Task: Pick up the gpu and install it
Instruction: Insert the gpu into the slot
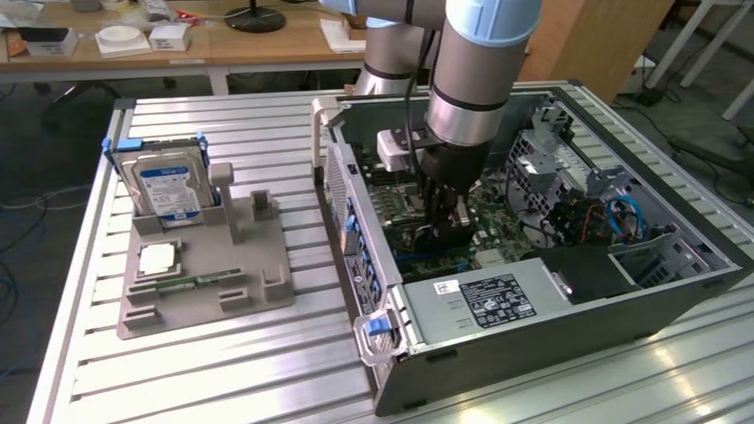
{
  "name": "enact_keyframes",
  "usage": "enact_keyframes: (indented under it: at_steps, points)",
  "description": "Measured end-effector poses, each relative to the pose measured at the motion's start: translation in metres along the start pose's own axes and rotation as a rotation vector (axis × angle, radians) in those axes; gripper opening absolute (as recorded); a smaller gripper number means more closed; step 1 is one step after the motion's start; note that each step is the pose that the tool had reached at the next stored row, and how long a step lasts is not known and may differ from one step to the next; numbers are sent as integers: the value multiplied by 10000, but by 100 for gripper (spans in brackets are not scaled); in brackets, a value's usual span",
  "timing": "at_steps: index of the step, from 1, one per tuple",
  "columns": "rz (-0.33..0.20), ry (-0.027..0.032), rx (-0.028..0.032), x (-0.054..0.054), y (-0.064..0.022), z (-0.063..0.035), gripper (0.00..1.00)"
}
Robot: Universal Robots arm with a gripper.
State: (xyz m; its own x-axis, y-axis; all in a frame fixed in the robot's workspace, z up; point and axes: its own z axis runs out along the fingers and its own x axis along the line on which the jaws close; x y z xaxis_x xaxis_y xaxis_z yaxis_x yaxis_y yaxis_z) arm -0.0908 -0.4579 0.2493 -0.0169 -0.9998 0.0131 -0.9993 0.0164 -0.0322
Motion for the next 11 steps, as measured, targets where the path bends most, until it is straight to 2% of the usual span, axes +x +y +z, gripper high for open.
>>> enact_keyframes:
  at_steps: [2, 11]
  points:
    - [0, -14, 10, -2, -1, 15, 26]
    - [0, -14, 8, -2, -1, 15, 26]
